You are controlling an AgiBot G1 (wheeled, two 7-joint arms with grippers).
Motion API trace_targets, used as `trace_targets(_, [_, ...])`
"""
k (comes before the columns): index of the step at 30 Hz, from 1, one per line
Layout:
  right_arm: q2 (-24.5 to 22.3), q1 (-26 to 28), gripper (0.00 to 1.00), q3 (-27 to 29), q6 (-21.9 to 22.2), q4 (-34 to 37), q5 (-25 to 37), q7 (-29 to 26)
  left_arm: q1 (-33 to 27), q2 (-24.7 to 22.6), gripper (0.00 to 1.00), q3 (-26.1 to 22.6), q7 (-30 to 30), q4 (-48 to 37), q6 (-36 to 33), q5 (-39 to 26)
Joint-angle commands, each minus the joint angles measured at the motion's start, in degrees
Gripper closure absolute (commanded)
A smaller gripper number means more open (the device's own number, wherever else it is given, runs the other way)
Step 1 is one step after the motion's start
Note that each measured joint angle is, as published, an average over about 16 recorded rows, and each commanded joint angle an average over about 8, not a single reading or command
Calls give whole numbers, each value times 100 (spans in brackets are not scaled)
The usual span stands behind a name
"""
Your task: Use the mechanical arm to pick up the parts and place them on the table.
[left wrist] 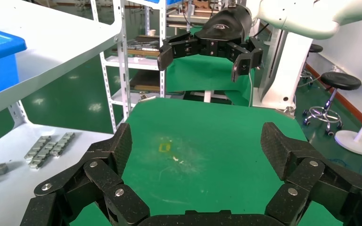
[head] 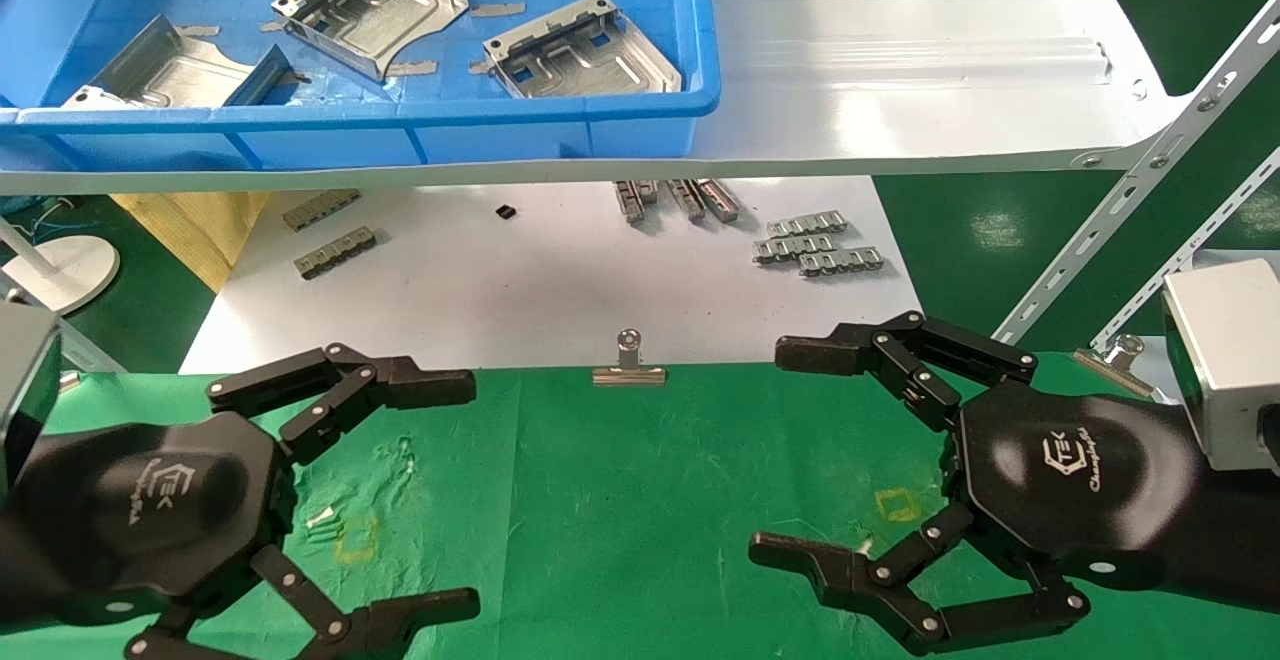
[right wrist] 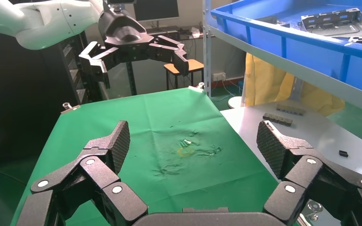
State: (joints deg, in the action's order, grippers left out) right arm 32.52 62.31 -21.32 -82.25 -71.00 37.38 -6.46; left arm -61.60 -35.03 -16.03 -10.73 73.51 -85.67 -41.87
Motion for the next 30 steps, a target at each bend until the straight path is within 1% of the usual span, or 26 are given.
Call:
trace_targets(1, [0,0,0,0,0,0,0,0,0,0,0,0,0,0,0,0])
trace_targets(16, [0,0,0,0,0,0,0,0,0,0,0,0,0,0,0,0])
trace_targets(24, [0,0,100,0,0,0,0,0,0,0,0,0,0,0,0,0])
trace_targets(30, [0,0,100,0,0,0,0,0,0,0,0,0,0,0,0,0])
